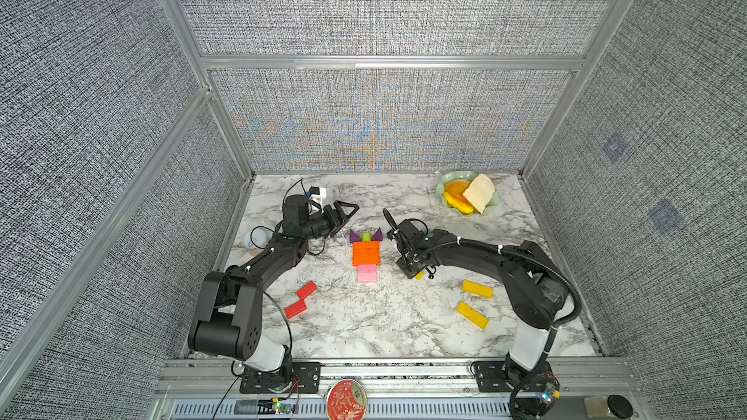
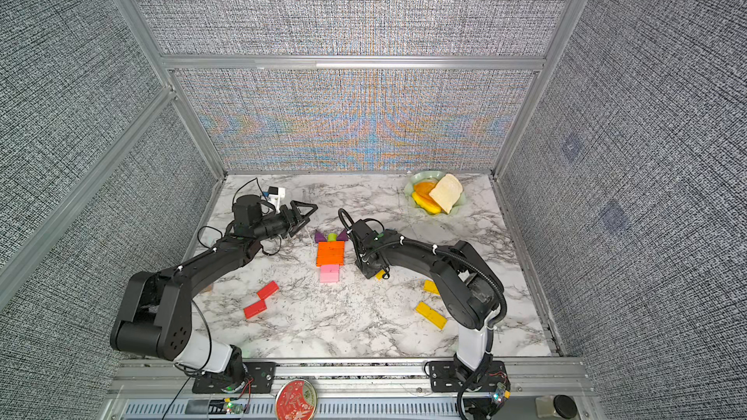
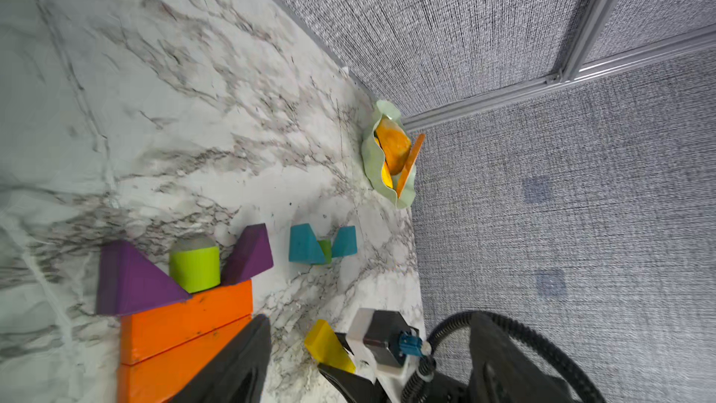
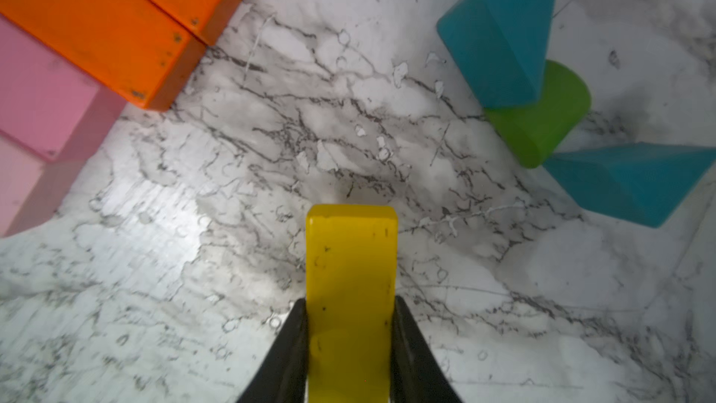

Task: Assemble a carrot with building blocks
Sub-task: Place the building block at the center of the board.

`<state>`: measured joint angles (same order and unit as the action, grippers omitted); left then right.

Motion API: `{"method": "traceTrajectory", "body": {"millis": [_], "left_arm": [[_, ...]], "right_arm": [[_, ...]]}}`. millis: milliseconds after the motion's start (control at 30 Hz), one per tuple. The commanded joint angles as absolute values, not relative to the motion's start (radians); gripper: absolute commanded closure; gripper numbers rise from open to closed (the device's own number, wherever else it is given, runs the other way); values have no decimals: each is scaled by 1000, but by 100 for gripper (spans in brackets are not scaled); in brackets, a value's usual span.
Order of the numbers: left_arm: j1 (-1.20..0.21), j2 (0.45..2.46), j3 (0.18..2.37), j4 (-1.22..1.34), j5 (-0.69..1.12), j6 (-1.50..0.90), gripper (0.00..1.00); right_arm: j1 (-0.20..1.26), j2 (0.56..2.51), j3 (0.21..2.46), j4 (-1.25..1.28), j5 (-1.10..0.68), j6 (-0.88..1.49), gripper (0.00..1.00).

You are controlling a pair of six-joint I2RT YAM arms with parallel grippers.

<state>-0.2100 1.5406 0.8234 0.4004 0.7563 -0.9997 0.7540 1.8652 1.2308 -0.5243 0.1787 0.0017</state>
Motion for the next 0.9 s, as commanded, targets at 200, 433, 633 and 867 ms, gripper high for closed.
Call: {"method": "traceTrajectory", "body": {"millis": [200,433,633,867], "left_arm": [[-249,1589,832,494,848,-1065,19],[-271,1594,833,494,848,-1064,19],[-285,1585,833,497,850,-1063,19],[-323,1591,848,419,811,-1012,19]], "right_arm": [[731,1896,1258,-531,185,-41,51],[739,1798,1183,-545,238,87,31],[742,1796,1139,-539,255,199,31],[702,1842,1169,-540,357,288,32]]}}
